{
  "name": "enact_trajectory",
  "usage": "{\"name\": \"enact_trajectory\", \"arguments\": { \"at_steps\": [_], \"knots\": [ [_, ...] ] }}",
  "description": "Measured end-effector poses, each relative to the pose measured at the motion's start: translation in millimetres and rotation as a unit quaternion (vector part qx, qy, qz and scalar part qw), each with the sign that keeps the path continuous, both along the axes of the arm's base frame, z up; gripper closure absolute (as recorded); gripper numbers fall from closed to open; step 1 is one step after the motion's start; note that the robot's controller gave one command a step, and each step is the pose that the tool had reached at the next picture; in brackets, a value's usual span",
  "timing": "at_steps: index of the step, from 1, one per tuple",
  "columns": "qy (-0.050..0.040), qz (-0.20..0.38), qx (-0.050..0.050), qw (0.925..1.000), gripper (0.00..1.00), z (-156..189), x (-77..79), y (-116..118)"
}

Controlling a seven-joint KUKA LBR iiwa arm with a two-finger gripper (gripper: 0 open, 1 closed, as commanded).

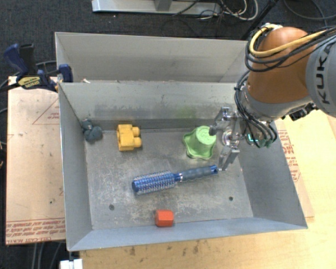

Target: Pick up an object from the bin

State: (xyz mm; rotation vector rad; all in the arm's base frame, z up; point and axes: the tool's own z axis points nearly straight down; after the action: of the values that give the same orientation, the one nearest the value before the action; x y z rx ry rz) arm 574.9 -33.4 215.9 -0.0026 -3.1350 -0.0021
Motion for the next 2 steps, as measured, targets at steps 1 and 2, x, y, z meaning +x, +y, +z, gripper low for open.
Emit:
{"name": "enact_trajectory", "arguments": {
  "at_steps": [1, 2],
  "knots": [
    [-0.0065, -0.033, 0.000, 0.9994, 0.00, -143.6, -14.2, 27.5],
    [-0.0081, -0.033, 0.000, 0.9994, 1.00, -139.1, -12.6, 28.2]
  ]
}}
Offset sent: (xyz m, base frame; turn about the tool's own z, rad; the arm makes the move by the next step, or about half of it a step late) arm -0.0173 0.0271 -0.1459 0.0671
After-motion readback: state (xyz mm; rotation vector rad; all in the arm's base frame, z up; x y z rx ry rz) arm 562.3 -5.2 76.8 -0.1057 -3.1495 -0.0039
